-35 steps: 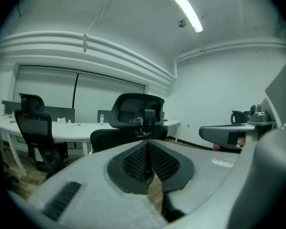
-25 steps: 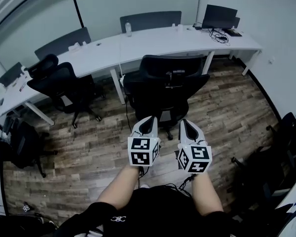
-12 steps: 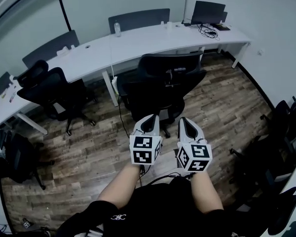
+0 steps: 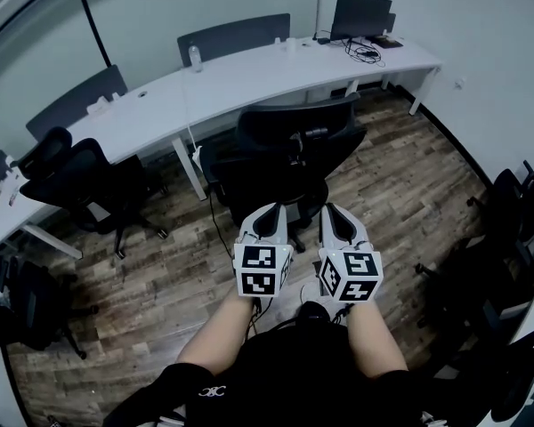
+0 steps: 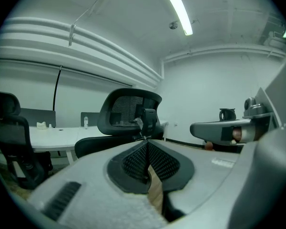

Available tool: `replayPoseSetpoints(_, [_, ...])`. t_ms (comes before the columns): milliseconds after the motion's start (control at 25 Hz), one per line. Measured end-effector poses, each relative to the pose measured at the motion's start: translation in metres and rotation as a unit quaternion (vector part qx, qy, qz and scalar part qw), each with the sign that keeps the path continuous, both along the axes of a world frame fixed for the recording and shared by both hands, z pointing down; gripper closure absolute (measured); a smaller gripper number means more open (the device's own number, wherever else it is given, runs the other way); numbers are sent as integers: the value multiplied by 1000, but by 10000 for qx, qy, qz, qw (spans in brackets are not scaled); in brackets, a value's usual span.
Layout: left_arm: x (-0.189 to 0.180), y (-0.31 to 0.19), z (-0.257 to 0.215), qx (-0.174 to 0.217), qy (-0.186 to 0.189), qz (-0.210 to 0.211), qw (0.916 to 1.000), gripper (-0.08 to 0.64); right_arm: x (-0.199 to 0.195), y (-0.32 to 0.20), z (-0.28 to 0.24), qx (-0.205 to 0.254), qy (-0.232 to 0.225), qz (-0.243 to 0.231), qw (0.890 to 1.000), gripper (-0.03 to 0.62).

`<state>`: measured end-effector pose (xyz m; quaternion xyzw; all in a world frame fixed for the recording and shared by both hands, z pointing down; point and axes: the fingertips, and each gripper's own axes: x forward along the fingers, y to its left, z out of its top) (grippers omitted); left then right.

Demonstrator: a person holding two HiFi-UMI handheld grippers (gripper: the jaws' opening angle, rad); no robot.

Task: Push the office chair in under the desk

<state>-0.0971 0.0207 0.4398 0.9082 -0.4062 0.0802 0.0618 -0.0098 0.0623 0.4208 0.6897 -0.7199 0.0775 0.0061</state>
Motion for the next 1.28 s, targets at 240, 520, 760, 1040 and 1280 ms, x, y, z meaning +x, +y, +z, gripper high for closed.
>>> replayPoseSetpoints(240, [28,-47,-14,247,-161,-128,9995,551,29,-56,-5,50,-129,-154,9998,545])
replayPoseSetpoints(520, [67,-92,-11,343,-461,-117,9983,472,56,-112,0,-93,-146,-311,9994,487])
replayPoseSetpoints(760, [98,-117,-1,269,-560,-63,9981,451,72,-145,11,-247,-67,-509,9984,477])
replayPoseSetpoints(1040, [109,-127,8,395,-589,40,9975,440,75,-161,26,-234,-72,-1171,9928,462])
replayPoseSetpoints(1280, [118,-136,14,151,-537,111,9984,448,66,-174,23,-73,221,-1388,9900,482])
